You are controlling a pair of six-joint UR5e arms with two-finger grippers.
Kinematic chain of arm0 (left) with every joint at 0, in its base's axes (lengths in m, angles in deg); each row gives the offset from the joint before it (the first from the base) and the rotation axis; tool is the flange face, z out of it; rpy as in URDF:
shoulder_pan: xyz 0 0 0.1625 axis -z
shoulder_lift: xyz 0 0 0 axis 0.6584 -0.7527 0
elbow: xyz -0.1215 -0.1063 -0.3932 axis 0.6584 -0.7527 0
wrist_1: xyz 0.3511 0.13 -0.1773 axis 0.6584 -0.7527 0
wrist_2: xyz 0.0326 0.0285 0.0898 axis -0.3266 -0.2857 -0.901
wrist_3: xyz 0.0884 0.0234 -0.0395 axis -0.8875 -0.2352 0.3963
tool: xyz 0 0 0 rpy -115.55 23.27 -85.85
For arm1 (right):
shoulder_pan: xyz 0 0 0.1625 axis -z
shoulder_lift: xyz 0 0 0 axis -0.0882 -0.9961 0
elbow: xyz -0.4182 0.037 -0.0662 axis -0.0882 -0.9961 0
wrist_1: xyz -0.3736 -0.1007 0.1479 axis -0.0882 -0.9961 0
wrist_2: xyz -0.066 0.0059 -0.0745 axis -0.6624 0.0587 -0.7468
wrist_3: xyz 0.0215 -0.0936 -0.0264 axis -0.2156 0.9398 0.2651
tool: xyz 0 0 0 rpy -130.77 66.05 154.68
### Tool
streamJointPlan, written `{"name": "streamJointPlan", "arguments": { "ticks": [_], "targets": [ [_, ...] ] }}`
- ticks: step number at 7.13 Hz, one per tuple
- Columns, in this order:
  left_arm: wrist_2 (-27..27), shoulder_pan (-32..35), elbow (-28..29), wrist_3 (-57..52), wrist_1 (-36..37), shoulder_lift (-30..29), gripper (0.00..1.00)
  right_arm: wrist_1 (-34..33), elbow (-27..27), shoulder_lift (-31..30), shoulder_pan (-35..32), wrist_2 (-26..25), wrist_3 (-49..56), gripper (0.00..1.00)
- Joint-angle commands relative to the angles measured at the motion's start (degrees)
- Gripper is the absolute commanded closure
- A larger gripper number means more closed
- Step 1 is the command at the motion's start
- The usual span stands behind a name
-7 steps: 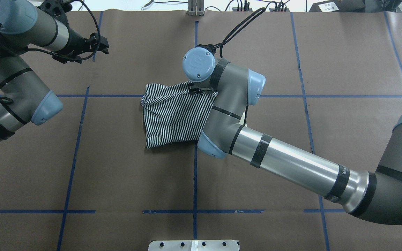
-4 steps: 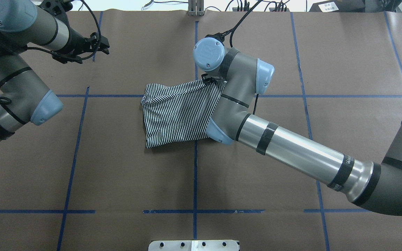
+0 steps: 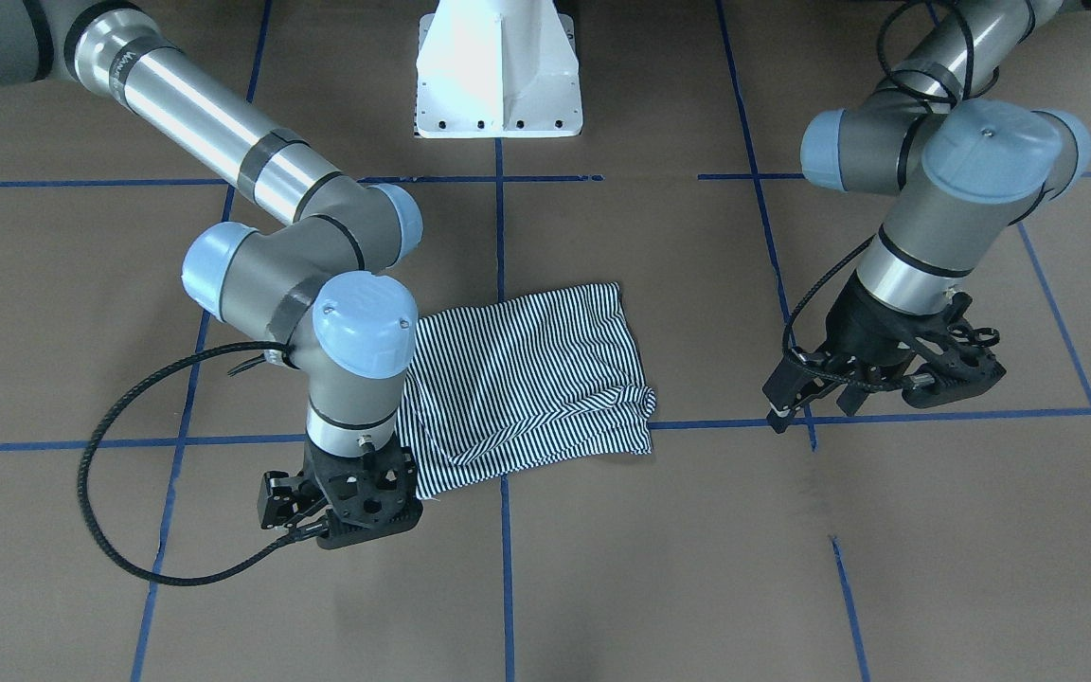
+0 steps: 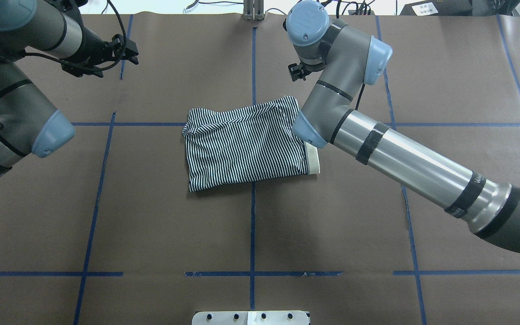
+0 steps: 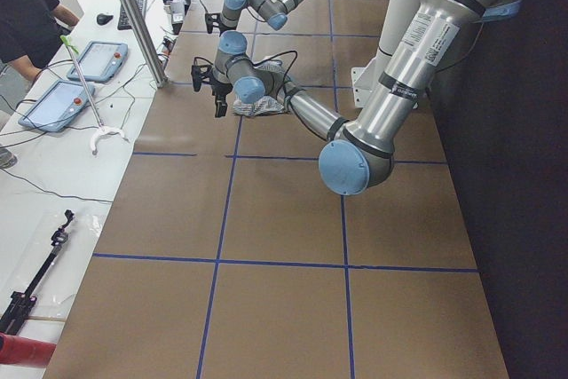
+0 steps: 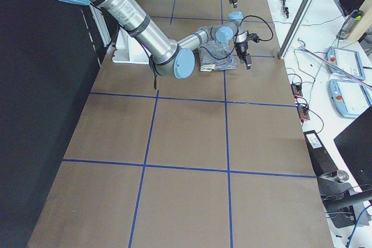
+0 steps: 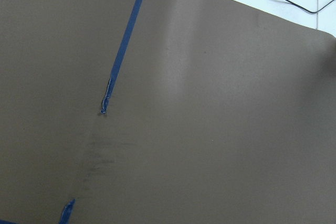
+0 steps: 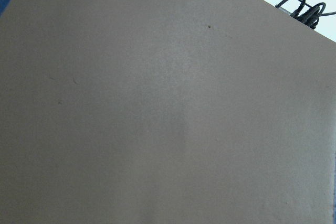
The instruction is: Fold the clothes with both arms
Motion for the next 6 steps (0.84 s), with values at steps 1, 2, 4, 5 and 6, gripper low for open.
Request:
{"name": "streamJointPlan", "arguments": {
  "ticks": [1, 2, 4, 5, 6],
  "targets": [
    [0.78, 2.93, -6.39, -11.98, 4.87, 4.28, 0.00, -0.59, 11.50, -9.81, -8.72, 14.35, 2.32, 0.00],
    [2.61, 6.26, -7.63, -18.66, 6.47, 6.21, 0.00, -1.20, 16.17, -15.26, -13.30, 18.51, 6.51, 0.00],
    [8.75, 16.35, -8.35, -38.74, 7.01, 13.31, 0.00, -9.95, 25.05, -25.37, -23.49, 25.46, 21.78, 0.00],
    [9.82, 21.27, -8.00, -48.51, 7.36, 16.74, 0.00, -11.65, 27.09, -31.51, -29.80, 31.93, 27.33, 0.00],
    [9.83, 24.36, -7.65, -58.35, 11.11, 17.73, 0.00, -11.49, 27.55, -38.19, -35.52, 37.13, 36.43, 0.00]
  ]
}}
